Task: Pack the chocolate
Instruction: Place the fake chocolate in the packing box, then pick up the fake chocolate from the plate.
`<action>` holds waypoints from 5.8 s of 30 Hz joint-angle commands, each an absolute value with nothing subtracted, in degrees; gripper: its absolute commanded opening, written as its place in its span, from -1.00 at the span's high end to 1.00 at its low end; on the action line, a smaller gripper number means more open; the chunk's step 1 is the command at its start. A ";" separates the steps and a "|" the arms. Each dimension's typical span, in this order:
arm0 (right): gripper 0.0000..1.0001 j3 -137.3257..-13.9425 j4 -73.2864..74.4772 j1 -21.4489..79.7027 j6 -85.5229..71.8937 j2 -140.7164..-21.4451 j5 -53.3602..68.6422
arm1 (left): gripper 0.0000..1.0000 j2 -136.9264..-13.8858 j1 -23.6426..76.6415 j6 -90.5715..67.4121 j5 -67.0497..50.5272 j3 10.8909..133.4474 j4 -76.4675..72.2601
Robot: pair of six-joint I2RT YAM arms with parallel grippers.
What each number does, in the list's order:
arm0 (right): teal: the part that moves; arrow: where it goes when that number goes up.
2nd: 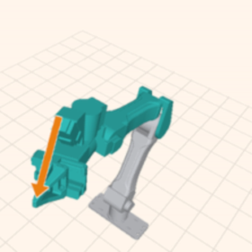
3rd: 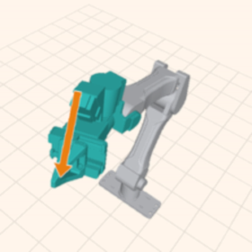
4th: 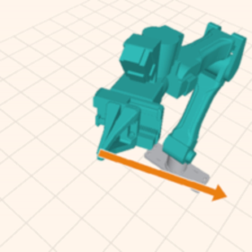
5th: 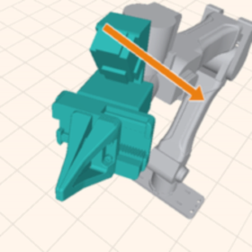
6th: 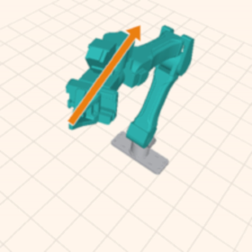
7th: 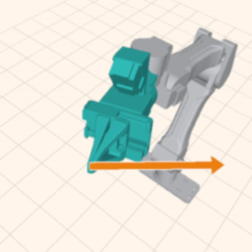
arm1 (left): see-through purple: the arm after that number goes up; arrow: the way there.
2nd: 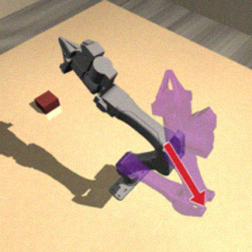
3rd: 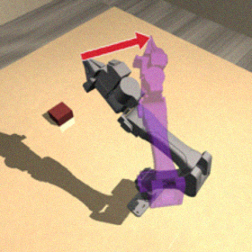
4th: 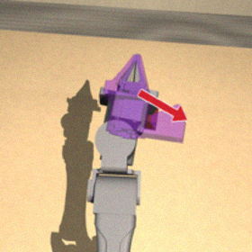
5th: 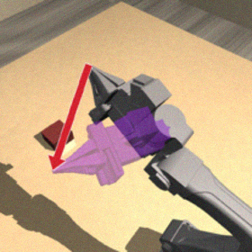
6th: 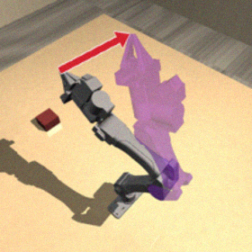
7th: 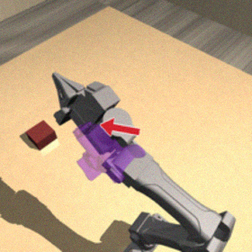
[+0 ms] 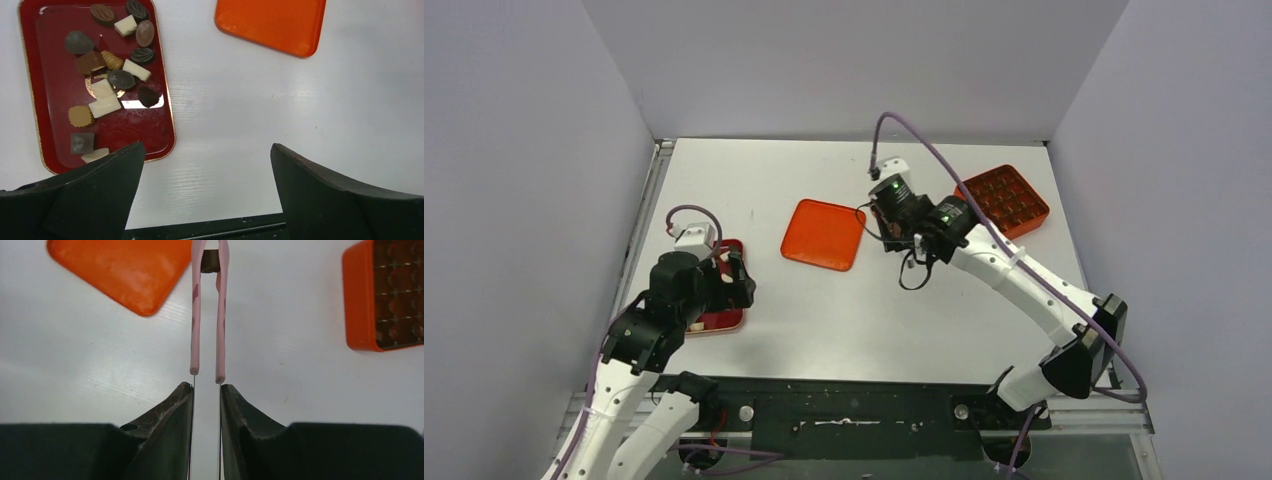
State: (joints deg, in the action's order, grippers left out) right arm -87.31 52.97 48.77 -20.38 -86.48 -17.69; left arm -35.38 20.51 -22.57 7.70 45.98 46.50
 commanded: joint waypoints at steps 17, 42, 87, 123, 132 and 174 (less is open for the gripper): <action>0.55 -84.29 55.03 12.14 -15.82 -82.90 -9.59 | -0.95 -34.89 20.24 -17.77 2.44 46.05 42.35; 0.46 -82.37 46.00 1.87 -18.19 -92.68 -4.67 | -0.94 -32.69 20.22 -17.67 2.59 45.44 41.79; 0.29 -90.94 47.14 38.62 -20.24 -85.64 -5.55 | -0.93 -27.83 20.24 -16.61 12.17 60.37 54.38; 0.27 -121.30 45.25 71.76 -10.46 -122.79 -8.62 | -0.93 -19.60 20.22 -19.33 15.82 76.08 56.14; 0.27 -123.08 46.55 72.13 -10.48 -125.98 -8.10 | -0.93 -19.25 20.22 -19.03 16.00 75.69 56.60; 0.61 -106.72 37.30 68.12 -16.97 -111.64 -3.32 | -0.93 -19.43 20.21 -25.78 9.00 63.66 53.32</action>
State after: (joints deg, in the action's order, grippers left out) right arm -108.79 42.33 70.06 -15.59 -121.14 -2.35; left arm -18.37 20.51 -24.40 11.64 64.99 58.19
